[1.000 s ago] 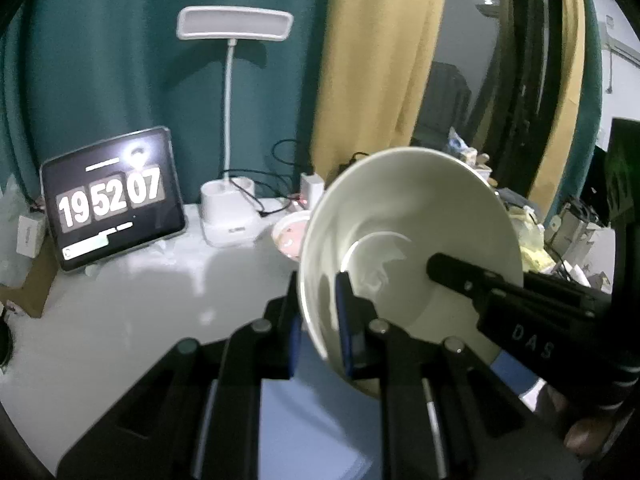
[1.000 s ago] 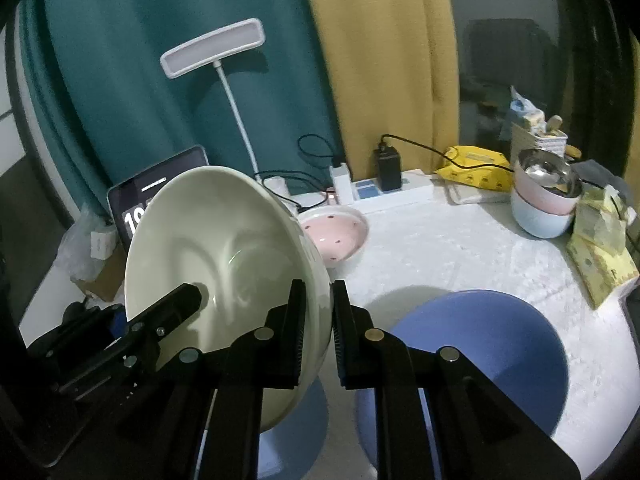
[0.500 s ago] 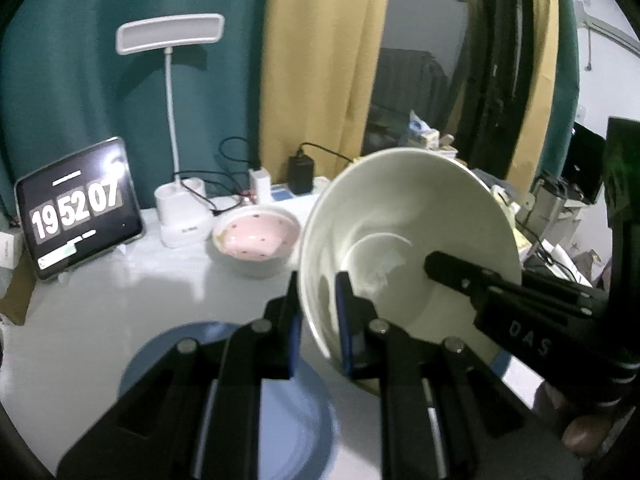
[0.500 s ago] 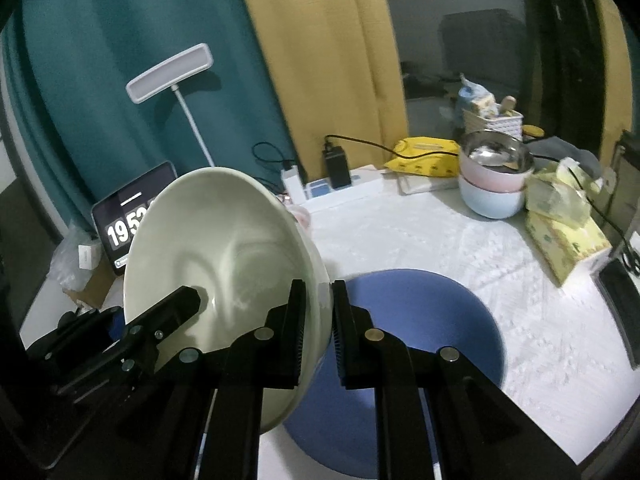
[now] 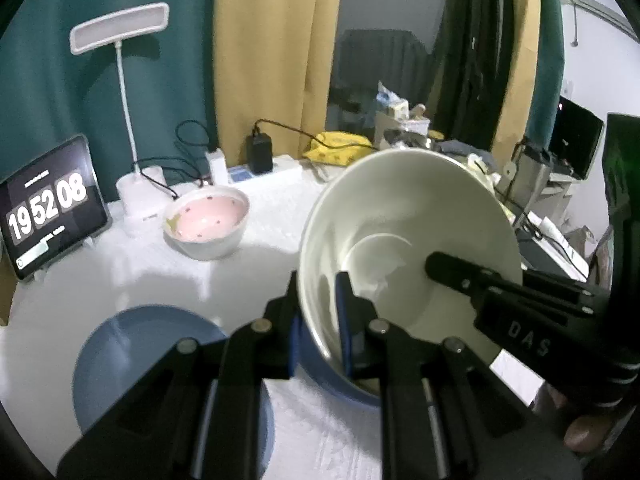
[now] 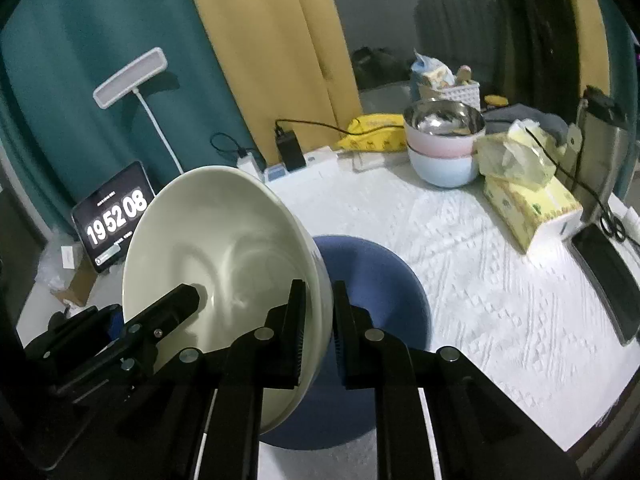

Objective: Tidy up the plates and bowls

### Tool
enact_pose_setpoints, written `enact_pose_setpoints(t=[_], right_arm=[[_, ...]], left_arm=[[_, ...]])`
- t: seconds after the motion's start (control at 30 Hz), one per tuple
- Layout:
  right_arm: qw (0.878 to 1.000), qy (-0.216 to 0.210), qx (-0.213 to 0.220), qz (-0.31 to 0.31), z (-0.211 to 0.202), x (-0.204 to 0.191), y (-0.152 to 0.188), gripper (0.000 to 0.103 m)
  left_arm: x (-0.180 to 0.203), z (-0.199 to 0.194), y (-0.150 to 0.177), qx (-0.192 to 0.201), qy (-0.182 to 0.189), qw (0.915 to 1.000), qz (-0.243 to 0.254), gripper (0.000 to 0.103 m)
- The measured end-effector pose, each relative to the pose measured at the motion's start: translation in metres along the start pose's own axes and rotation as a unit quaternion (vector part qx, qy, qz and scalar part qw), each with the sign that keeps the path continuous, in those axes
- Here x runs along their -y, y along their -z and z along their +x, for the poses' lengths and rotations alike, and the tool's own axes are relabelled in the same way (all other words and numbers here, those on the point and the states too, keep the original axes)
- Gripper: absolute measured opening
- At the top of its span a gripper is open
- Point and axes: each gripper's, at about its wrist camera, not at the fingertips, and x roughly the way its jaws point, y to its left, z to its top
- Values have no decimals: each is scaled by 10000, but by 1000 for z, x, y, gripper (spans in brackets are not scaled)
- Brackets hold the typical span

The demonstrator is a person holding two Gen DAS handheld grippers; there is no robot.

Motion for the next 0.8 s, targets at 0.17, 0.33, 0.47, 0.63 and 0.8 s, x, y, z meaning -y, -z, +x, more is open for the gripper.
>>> enact_pose_setpoints(t=[0.17, 0.33, 0.47, 0.63, 0.8], right_arm=[[9998, -10, -162, 80, 7, 12, 6, 14], [9993, 17, -352, 94, 16, 20, 9, 14], [9986, 18, -510, 161, 22, 25, 12, 14], [9973, 62, -732, 88, 29, 25, 15, 15], [9963, 188, -830, -111, 34, 20, 14, 19]], left_arm=[[7, 10, 5, -139, -21, 9999, 57, 15], [12, 21, 9, -290, -51, 9995, 124, 15], [15, 30, 15, -414, -66, 9990, 173, 15], [15, 37, 18, -559, -74, 9983, 177, 15], [16, 40, 20, -645, -82, 9977, 211, 16]])
